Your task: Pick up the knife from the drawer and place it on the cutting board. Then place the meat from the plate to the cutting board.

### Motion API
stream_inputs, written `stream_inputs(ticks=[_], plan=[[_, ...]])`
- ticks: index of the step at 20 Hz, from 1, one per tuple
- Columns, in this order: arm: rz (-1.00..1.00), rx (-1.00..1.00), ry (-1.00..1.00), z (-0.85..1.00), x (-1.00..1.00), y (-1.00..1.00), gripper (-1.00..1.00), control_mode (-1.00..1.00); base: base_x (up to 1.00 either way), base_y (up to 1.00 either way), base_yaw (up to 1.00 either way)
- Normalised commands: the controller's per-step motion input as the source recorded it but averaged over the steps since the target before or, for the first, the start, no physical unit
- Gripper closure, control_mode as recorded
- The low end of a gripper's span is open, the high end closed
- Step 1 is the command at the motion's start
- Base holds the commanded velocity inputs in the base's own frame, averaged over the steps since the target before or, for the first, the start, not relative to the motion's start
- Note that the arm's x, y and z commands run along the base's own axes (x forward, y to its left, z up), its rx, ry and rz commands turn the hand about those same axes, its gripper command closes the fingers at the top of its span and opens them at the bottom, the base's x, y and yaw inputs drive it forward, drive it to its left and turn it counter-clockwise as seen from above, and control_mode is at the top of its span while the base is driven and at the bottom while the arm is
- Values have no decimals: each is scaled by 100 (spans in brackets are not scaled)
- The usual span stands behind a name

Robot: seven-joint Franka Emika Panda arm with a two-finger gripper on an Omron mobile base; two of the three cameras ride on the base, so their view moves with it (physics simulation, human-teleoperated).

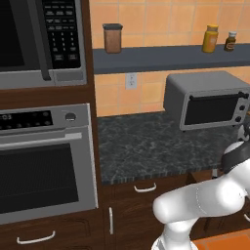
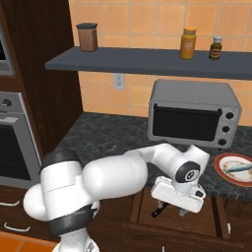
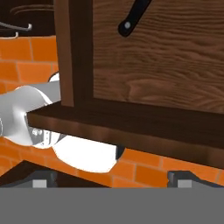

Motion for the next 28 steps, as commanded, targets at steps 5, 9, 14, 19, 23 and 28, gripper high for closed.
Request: stream_inputs(ticks=[5,9,14,19,23,28], plan=[[0,-7,-5,-26,0,0,-100,-100,0,0,0],[0,-7,-10,-43,0,0,-100,-100,0,0,0],[-2,-3,-13,-47,0,0,-100,-100,0,0,0],[0,-7,-5,-33,0,0,-100,-100,0,0,0],[0,-10,0,-4,0,0,-100,-100,0,0,0],[0,-6,0,-24,0,0,-100,-100,0,0,0]])
